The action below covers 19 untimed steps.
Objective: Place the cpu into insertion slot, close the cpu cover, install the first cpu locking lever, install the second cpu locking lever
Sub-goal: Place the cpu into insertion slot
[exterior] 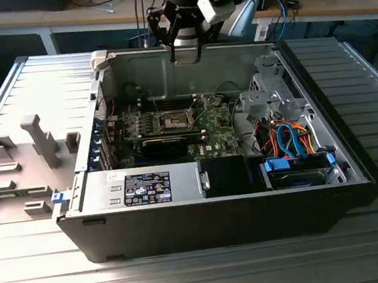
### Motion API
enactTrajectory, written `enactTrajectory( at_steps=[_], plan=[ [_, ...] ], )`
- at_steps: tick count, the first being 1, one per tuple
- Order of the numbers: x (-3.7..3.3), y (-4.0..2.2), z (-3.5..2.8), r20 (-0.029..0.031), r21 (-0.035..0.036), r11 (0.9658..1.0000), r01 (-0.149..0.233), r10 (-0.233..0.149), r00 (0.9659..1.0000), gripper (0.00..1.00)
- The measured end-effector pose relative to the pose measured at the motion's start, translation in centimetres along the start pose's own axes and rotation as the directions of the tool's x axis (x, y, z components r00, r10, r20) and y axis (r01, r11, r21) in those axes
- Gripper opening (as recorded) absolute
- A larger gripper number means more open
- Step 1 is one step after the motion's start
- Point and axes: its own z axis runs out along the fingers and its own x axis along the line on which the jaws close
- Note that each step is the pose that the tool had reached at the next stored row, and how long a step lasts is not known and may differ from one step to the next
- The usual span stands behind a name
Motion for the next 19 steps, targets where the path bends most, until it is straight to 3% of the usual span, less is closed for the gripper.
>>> enactTrajectory(
  at_steps=[5,19],
  plan=[
    [0.32,-0.02,0.04,-0.0001,0.0002,1.0,0.0,0.0,1.0,0.54],
    [0.37,-0.05,0.36,0.0,0.0,1.0,0.0,0.0,1.0,0.54]
  ],
)
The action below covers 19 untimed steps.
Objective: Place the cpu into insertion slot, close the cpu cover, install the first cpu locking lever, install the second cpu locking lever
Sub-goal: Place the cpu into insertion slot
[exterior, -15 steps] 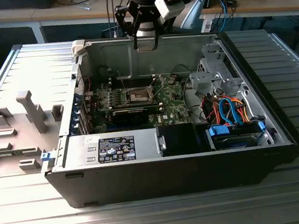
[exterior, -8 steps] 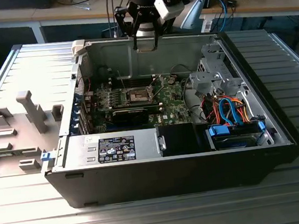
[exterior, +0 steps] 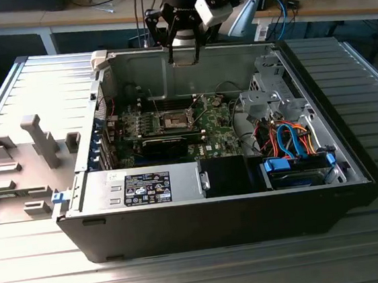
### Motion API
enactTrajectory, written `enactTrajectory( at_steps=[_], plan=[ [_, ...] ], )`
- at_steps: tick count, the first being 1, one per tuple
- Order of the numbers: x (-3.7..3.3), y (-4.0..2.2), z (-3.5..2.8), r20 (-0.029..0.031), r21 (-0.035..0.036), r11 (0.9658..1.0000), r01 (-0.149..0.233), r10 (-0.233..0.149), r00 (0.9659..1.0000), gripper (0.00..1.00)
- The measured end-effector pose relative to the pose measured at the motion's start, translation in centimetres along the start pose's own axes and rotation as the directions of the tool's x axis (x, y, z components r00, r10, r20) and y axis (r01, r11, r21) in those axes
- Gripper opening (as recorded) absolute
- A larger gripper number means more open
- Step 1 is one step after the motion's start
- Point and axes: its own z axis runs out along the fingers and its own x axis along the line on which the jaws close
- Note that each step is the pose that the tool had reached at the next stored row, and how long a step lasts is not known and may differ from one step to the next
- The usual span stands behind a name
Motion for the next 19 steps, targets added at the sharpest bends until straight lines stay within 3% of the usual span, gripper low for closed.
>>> enactTrajectory(
  at_steps=[19],
  plan=[
    [0.21,-0.07,0.66,0.0,0.0005,1.0,0.0,0.0,1.0,0.54]
  ],
)
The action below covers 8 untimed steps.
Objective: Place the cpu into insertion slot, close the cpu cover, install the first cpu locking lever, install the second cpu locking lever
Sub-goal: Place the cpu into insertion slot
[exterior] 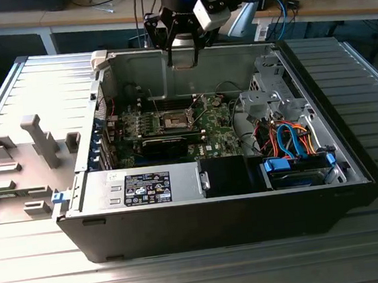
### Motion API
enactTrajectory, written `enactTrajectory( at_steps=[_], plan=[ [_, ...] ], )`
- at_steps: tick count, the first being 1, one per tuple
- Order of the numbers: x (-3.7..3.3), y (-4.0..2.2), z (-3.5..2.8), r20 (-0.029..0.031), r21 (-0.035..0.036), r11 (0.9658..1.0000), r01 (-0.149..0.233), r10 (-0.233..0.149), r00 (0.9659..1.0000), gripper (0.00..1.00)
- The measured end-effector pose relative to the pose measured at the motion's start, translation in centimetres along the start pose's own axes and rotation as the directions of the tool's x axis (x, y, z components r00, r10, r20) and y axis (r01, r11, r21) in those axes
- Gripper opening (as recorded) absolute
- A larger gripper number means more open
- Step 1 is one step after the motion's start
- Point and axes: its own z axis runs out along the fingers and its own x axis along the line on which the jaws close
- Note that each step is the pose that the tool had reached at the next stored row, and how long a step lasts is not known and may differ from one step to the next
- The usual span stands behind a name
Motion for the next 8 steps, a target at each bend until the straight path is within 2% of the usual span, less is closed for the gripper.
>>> enactTrajectory(
  at_steps=[8],
  plan=[
    [0.01,-0.02,0.17,0.0,0.0001,1.0,0.0,0.0,1.0,0.54]
  ],
)
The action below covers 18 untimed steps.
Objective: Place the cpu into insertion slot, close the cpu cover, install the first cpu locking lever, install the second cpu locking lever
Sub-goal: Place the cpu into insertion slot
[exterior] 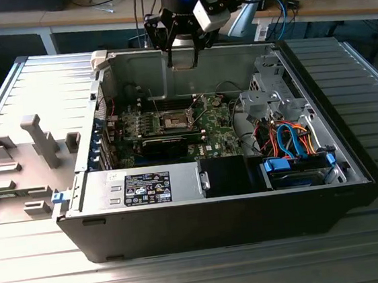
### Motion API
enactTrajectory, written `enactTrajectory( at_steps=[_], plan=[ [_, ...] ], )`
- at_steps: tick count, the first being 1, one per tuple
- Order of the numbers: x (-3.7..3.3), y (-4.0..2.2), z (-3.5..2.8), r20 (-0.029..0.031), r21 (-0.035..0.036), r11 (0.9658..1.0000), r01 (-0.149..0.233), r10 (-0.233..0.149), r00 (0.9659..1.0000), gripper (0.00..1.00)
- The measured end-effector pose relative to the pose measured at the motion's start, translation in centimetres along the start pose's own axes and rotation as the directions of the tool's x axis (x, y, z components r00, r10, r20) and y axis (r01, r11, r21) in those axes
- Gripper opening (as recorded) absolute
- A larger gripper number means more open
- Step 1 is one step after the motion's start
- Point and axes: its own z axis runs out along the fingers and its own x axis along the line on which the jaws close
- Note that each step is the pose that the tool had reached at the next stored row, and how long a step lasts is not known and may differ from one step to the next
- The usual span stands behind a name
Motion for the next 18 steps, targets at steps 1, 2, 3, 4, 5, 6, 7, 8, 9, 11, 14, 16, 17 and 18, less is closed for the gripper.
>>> enactTrajectory(
  at_steps=[1,2,3,4,5,6,7,8,9,11,14,16,17,18],
  plan=[
    [0.0,0.0,0.01,0.0,0.0,1.0,0.0,0.0,1.0,0.54],
    [0.0,0.0,0.03,0.0,0.0,1.0,0.0,0.0,1.0,0.54],
    [0.0,0.0,0.04,0.0,0.0,1.0,0.0,0.0,1.0,0.54],
    [0.0,0.0,0.05,0.0,0.0,1.0,0.0,0.0,1.0,0.54],
    [0.0,-0.01,0.07,0.0,0.0,1.0,0.0,0.0,1.0,0.54],
    [0.01,-0.01,0.09,0.0,-0.0001,1.0,0.0,0.0,1.0,0.54],
    [0.12,-0.03,0.32,0.0,0.0,1.0,0.0,0.0,1.0,0.54],
    [0.23,-0.05,0.53,0.0,0.0,1.0,0.0,0.0,1.0,0.54],
    [0.23,-0.05,0.53,0.0,0.0,1.0,0.0,0.0,1.0,0.54],
    [0.24,-0.05,0.55,0.0,0.0,1.0,0.0,0.0,1.0,0.54],
    [0.25,-0.06,0.57,0.0,0.0,1.0,0.0,0.0,1.0,0.54],
    [0.26,-0.06,0.59,0.0001,-0.0001,1.0,0.0,0.0,1.0,0.54],
    [0.27,-0.06,0.61,0.0001,-0.0001,1.0,0.0,0.0,1.0,0.54],
    [0.28,-0.06,0.63,0.0,0.0,1.0,0.0,0.0,1.0,0.54]
  ],
)
